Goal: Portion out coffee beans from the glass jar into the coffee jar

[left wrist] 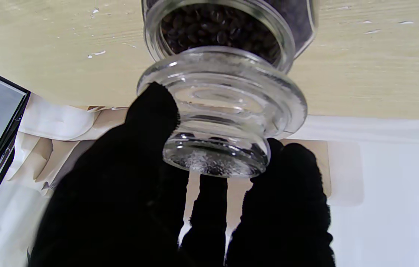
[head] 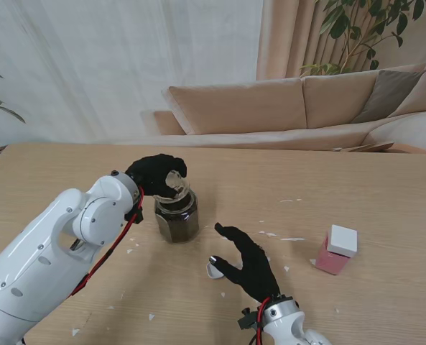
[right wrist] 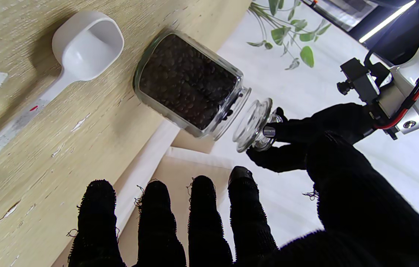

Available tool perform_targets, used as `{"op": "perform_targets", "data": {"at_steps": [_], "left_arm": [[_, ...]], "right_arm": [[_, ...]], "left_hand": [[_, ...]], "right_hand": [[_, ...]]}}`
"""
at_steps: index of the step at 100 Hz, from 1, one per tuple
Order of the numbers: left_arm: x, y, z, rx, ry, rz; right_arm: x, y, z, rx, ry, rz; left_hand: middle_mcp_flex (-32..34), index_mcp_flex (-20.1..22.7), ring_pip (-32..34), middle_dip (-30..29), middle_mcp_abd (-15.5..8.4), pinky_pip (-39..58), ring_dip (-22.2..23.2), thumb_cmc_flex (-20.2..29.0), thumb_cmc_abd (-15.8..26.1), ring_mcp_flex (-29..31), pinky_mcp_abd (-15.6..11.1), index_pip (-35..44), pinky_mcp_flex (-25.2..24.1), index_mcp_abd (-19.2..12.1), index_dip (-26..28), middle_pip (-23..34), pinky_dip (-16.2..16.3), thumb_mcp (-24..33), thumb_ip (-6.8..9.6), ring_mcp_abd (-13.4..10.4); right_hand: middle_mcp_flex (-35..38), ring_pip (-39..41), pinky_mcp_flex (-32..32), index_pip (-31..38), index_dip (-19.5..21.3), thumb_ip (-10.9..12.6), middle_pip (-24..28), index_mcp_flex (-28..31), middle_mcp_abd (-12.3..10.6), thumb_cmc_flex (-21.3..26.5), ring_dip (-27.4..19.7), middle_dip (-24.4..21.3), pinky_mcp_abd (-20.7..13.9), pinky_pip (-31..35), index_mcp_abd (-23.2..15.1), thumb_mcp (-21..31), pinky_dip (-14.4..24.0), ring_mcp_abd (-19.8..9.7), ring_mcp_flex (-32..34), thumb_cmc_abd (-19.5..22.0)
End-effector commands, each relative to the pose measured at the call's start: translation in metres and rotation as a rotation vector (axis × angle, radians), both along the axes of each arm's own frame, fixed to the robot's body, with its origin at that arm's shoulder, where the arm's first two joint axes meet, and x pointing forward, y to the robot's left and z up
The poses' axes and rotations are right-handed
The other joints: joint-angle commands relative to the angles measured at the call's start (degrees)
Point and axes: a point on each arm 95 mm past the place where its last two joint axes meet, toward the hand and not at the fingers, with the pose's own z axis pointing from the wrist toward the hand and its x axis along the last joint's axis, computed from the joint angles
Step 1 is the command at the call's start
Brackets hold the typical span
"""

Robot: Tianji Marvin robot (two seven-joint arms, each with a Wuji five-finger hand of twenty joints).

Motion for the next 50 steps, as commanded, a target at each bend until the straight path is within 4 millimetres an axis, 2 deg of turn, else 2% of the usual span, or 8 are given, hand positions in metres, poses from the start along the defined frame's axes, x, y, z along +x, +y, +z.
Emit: {"op": "perform_targets", "data": {"at_steps": [1, 50], "left_arm": [[0.000, -0.006, 0.000, -0.003, 0.013, -0.007], [0.002, -0.013, -0.013, 0.020, 0.039, -0.009]], "right_arm": [[-0.003, 0.003, -0.001, 0.007, 0.012, 0.013], [-0.003, 0.002, -0.002, 0.009, 0.017, 0.016]], "left_hand": [[5.1, 3.1, 5.9, 2.6, -0.5, 1.3, 3.8, 13.5, 5.4, 6.5, -2.1, 2.4, -0.2, 1.6, 1.2, 4.4, 1.2, 14.3, 2.37, -5.7], [5.2, 3.2, 5.8, 2.9, -0.5, 1.1, 4.0, 13.6, 5.6, 6.4, -2.4, 2.2, 0.0, 1.5, 1.3, 4.4, 1.1, 14.1, 2.34, -5.8]], "right_hand": [[0.1, -1.0, 0.0, -1.1, 0.3, -1.6, -0.7, 0.1, -1.8, 0.1, 0.8, -0.3, -0.6, -0.4, 0.7, -1.0, 0.7, -1.8, -0.5, 0.2], [0.0, -1.1, 0.0, -1.2, 0.3, -1.6, -0.8, 0.0, -1.8, 0.1, 0.8, -0.4, -0.7, -0.5, 0.8, -1.0, 0.8, -1.8, -0.6, 0.3]]}}
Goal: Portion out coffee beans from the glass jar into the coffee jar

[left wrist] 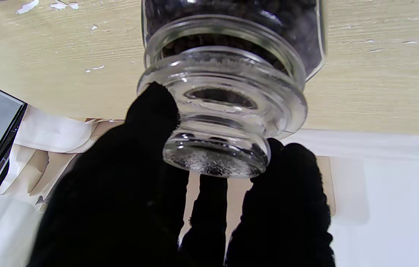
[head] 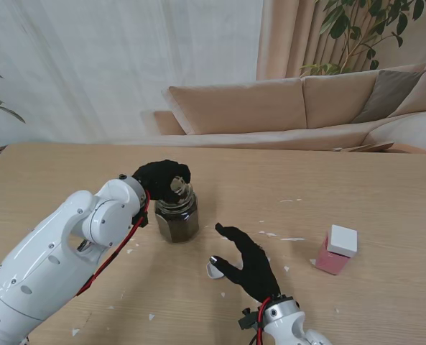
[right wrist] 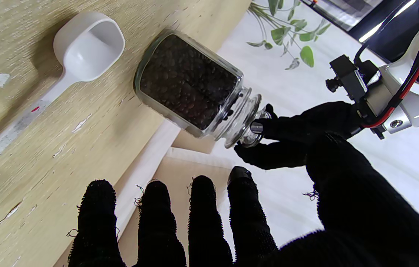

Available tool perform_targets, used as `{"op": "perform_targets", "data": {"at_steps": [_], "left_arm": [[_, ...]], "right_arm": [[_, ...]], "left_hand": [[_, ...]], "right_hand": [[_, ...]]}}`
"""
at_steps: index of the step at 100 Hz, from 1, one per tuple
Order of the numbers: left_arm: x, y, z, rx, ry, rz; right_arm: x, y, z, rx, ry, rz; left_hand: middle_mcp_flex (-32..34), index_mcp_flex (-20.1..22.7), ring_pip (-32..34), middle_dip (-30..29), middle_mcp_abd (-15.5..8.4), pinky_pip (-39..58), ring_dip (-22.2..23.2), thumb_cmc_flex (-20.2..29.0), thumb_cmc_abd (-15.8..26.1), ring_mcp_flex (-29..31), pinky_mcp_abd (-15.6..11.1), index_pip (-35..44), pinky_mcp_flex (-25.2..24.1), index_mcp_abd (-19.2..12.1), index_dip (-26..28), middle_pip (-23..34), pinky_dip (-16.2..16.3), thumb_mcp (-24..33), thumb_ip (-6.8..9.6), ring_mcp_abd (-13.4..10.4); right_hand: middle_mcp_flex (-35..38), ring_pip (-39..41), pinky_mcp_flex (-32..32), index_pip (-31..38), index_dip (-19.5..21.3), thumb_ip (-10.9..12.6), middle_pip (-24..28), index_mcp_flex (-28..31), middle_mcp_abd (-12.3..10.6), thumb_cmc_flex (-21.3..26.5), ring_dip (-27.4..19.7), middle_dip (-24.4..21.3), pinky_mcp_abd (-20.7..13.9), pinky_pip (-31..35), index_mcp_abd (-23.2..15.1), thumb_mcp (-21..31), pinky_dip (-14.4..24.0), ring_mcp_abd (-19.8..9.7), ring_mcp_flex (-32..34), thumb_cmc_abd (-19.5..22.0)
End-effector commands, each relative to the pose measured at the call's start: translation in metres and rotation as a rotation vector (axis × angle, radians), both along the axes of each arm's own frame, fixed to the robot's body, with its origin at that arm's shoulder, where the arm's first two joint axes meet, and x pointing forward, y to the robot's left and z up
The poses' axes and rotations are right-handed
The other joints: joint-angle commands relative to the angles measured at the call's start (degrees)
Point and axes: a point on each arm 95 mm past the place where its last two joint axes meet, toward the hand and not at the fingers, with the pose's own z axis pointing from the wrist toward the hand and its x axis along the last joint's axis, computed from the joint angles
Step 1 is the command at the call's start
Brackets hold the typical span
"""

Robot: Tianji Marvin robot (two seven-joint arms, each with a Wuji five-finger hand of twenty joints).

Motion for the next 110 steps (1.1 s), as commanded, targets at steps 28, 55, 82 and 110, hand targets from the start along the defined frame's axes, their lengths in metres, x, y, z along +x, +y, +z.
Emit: {"op": "perform_targets", "data": {"at_steps": [28, 55, 82, 110], "left_arm": [[-0.0011, -0.0043, -0.0017, 0.003, 0.014, -0.009], [-0.0002, -0.0061, -0.0055, 0.006, 0.024, -0.011], [0.0004, -0.0077, -0.0072, 0.013, 0.033, -0.015], [0.0005, -0.0076, -0.0078, 0.028, 0.055, -0.020]], "right_arm": [[-0.0033, 0.0030, -0.0019, 0.007, 0.015, 0.016], [-0.0028, 0.0035, -0.0023, 0.006, 0.017, 0.018], [-0.0026, 0.0036, -0.0025, 0.009, 0.020, 0.021], [-0.0026, 0.0033, -0.0020, 0.011, 0.020, 0.020]], "left_hand": [[5.2, 3.2, 5.7, 2.9, -0.6, 1.1, 4.0, 13.6, 5.7, 6.4, -2.4, 2.1, 0.0, 1.5, 1.4, 4.3, 1.1, 14.0, 2.37, -5.8], [5.1, 3.1, 5.6, 3.0, -0.8, 1.0, 3.9, 13.5, 5.8, 6.2, -2.4, 2.1, -0.1, 1.4, 1.4, 4.3, 1.1, 13.6, 2.44, -6.0], [4.1, 2.3, 4.9, 3.0, -1.2, -0.1, 3.9, 11.8, 5.7, 4.3, -2.7, 1.7, -1.8, 1.2, 1.4, 3.8, 1.0, 12.4, 3.40, -6.2], [0.8, 0.9, 4.8, 0.3, -2.3, -3.3, -0.8, 6.8, 7.5, -2.7, -1.8, -1.7, -5.2, 0.5, -0.4, 3.3, 1.5, 9.4, 7.17, -6.6]], "right_hand": [[-0.1, -1.1, -0.1, -1.2, 0.3, -1.7, -0.8, 0.0, -1.8, 0.1, 0.8, -0.4, -0.6, -0.6, 0.5, -1.1, 0.8, -1.9, -0.6, 0.3], [0.0, -1.1, 0.0, -1.2, 0.3, -1.7, -0.7, -0.1, -1.9, 0.0, 0.8, -0.4, -0.7, -0.6, 0.4, -1.1, 0.9, -1.9, -0.5, 0.3], [-0.1, -1.1, 0.0, -1.2, 0.4, -1.7, -0.7, 0.0, -1.8, 0.1, 0.9, -0.4, -0.7, -0.6, 0.4, -1.1, 0.9, -1.9, -0.6, 0.3], [0.0, -1.1, 0.0, -1.2, 0.4, -1.7, -0.7, 0.0, -1.8, 0.1, 0.9, -0.3, -0.7, -0.6, 0.5, -1.1, 1.0, -1.8, -0.5, 0.3]]}}
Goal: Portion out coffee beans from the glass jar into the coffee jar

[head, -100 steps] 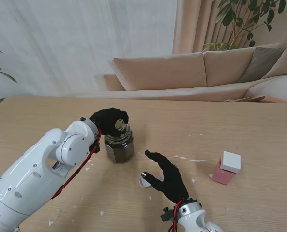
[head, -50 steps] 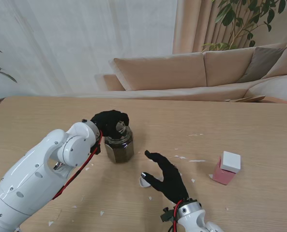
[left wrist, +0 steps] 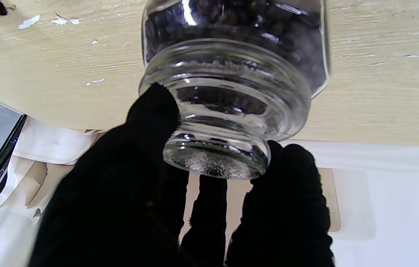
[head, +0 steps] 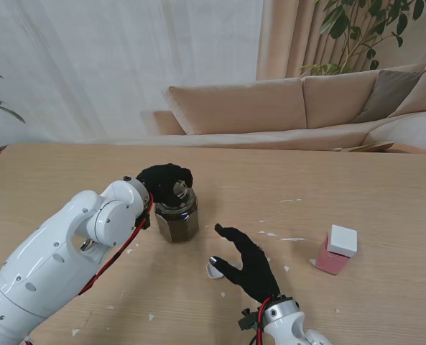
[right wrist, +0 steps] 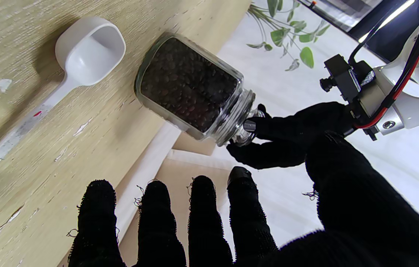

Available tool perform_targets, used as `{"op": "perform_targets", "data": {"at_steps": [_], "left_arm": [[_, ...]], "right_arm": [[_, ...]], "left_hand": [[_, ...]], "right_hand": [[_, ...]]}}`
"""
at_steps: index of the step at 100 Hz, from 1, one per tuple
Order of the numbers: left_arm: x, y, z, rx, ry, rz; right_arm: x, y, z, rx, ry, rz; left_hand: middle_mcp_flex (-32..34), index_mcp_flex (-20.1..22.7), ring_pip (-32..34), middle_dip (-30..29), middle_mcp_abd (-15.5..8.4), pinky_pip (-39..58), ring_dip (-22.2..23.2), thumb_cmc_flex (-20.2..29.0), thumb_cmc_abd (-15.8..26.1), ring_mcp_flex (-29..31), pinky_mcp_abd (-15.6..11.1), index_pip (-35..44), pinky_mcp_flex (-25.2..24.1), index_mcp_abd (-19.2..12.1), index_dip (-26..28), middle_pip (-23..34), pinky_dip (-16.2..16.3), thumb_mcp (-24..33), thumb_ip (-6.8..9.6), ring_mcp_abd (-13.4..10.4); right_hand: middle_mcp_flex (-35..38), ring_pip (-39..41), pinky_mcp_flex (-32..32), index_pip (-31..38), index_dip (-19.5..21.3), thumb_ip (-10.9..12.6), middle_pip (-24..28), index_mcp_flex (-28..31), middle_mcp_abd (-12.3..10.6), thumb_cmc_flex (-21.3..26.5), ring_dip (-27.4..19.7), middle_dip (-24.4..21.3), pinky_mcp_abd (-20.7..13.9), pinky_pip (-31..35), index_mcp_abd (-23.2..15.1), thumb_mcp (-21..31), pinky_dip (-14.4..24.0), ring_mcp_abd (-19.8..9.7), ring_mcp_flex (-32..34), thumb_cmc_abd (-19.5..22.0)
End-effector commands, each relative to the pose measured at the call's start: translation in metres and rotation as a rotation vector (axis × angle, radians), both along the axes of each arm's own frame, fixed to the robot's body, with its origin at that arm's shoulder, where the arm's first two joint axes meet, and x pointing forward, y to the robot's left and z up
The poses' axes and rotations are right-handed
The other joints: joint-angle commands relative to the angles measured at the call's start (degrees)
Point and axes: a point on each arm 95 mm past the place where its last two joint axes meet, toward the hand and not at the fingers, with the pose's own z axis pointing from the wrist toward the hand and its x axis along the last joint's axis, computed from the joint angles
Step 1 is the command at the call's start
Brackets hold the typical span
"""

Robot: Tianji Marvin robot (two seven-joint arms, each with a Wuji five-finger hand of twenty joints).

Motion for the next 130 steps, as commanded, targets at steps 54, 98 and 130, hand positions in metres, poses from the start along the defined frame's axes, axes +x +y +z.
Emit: {"op": "perform_targets", "data": {"at_steps": [54, 98, 130], "left_arm": [[-0.004, -0.001, 0.000, 0.029, 0.063, -0.006], [-0.009, 0.011, 0.008, -0.032, 0.031, -0.005], [-0.055, 0.051, 0.006, -0.355, 0.013, 0.038]], "right_arm": [[-0.003, 0.003, 0.000, 0.009, 0.015, 0.019], [-0.002, 0.004, -0.001, -0.004, 0.011, 0.019], [0.001, 0.010, 0.011, -0.030, -0.024, 0.038]], "left_hand": [[-11.5, -7.3, -9.3, -11.3, -5.4, -21.8, -24.1, -4.9, 8.9, -17.6, 3.5, -9.2, -15.8, -1.1, -4.2, -3.3, -4.3, 2.7, 7.99, -8.9], [-19.4, -17.4, -28.2, -20.8, -9.2, -59.7, -35.1, -15.0, 11.6, -28.3, 0.9, -23.4, -25.5, -4.5, -11.3, -21.8, -12.4, -7.0, 6.93, -13.6], [-17.9, -13.2, -29.7, -21.0, -7.2, -68.0, -37.0, -11.4, 24.9, -28.3, -1.2, -24.1, -27.6, -4.8, -12.6, -18.6, -15.9, -25.9, 8.85, -12.9]], "right_hand": [[-0.1, -1.2, -0.2, -1.1, 0.4, -1.7, -0.8, 0.1, -2.0, 0.1, 0.9, -0.4, -0.7, -0.9, 0.3, -1.1, 1.0, -1.7, -0.6, 0.2], [-0.1, -1.3, -0.4, -1.1, 0.4, -1.7, -0.9, 0.0, -1.9, 0.1, 0.9, -0.4, -0.8, -1.1, 0.2, -1.0, 1.0, -1.7, -0.7, 0.1], [-0.2, -1.4, -0.6, -1.4, 0.3, -1.2, -1.0, -0.4, -2.0, 1.5, 0.9, -0.5, -0.9, -1.6, -0.2, -0.2, 0.9, -2.0, -0.7, 0.5]]}}
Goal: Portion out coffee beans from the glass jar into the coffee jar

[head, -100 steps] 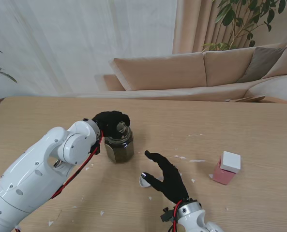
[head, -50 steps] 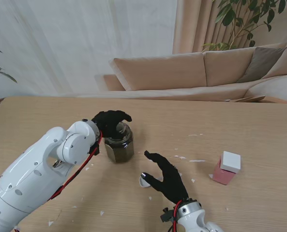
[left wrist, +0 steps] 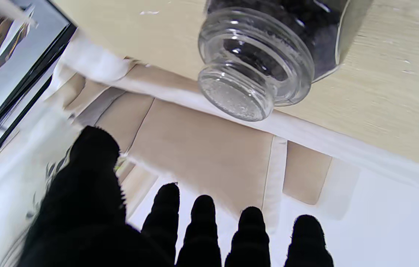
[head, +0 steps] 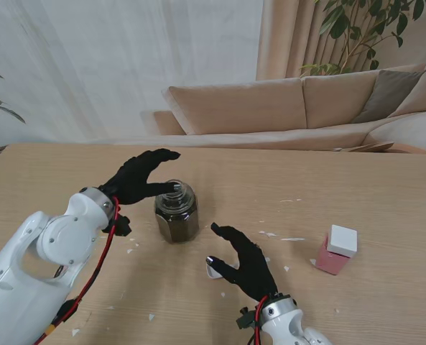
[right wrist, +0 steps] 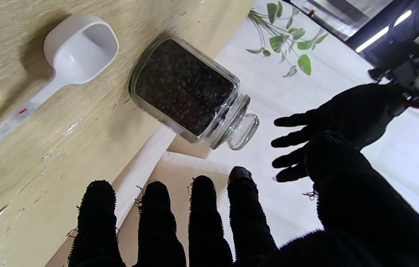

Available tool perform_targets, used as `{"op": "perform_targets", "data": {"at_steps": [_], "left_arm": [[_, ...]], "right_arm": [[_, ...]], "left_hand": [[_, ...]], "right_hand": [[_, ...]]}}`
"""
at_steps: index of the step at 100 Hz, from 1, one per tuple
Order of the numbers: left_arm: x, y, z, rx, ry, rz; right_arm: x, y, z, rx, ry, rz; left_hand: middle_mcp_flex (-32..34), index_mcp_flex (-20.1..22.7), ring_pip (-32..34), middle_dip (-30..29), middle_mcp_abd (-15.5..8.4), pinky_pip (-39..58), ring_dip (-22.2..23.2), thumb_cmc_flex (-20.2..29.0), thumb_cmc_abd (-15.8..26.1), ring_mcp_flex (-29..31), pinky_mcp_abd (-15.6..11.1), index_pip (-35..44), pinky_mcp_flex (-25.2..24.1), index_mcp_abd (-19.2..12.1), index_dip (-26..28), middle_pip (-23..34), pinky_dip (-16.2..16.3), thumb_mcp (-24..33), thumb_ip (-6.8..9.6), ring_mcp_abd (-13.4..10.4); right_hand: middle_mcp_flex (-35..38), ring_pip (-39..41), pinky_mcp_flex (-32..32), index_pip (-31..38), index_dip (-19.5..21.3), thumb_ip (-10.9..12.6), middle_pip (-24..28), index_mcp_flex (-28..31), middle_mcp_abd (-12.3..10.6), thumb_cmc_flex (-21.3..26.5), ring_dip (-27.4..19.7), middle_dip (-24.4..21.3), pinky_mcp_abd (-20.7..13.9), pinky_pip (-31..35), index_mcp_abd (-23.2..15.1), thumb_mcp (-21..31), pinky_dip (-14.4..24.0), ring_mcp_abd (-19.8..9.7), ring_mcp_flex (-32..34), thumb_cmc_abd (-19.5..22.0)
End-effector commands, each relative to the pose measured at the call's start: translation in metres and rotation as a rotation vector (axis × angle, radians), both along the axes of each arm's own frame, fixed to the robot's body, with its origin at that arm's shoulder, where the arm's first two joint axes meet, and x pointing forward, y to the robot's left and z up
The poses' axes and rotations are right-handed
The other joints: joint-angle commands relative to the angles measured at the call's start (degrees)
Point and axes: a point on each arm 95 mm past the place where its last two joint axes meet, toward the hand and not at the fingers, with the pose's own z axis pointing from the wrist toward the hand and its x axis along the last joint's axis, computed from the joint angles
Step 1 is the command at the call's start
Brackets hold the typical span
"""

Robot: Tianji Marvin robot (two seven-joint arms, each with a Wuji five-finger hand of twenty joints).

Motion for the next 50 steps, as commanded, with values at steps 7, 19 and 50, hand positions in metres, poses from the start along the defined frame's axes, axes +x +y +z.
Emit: {"op": "perform_targets", "data": {"at_steps": [7, 19, 50], "left_arm": [[-0.030, 0.011, -0.022, -0.021, 0.046, -0.029], [-0.057, 0.024, -0.036, -0.103, 0.038, -0.026], [-0.112, 0.044, -0.073, -0.256, 0.108, -0.008]], "right_arm": [[-0.001, 0.007, 0.009, -0.006, -0.008, 0.025], [-0.001, 0.009, 0.013, -0.018, -0.009, 0.032], [0.004, 0.018, 0.014, -0.029, 0.006, 0.052]], "left_hand": [[-0.9, 1.7, -1.3, -1.3, 0.4, -2.6, -2.7, 1.7, 3.1, -1.6, -1.9, -1.7, -0.2, -0.6, -1.3, 0.6, -4.1, -3.2, 1.60, -0.7], [-0.6, 2.9, -1.1, -1.1, 0.9, -3.3, -2.8, 2.5, 3.0, -1.7, -1.7, -1.9, -0.1, 0.0, -1.9, 1.5, -6.2, -3.6, 1.67, -0.5], [-1.2, 2.5, -2.2, -2.5, 1.0, -5.2, -5.9, 3.0, 3.6, -1.6, -1.9, -2.7, 0.6, 0.3, -3.4, -0.1, -11.9, -4.7, 1.78, -0.5]], "right_hand": [[-0.3, -0.9, -0.6, -2.0, -0.4, 0.9, -1.2, -0.2, -1.9, 2.8, 0.8, -0.6, -1.0, -1.6, -0.5, 0.4, 0.6, -2.1, -0.8, 0.8], [-0.5, -1.2, -0.9, -2.5, -1.1, 3.6, -1.6, -0.3, -2.1, 4.5, 0.6, -0.7, -1.1, -2.1, -0.7, 1.4, 0.4, -2.4, -1.1, 1.2], [-1.5, -2.3, -1.8, -2.4, -2.0, 2.9, -2.7, -1.9, -2.8, 2.4, -0.3, -1.2, -2.2, -4.5, -2.1, 0.1, -1.1, -3.4, -2.0, 1.8]]}}
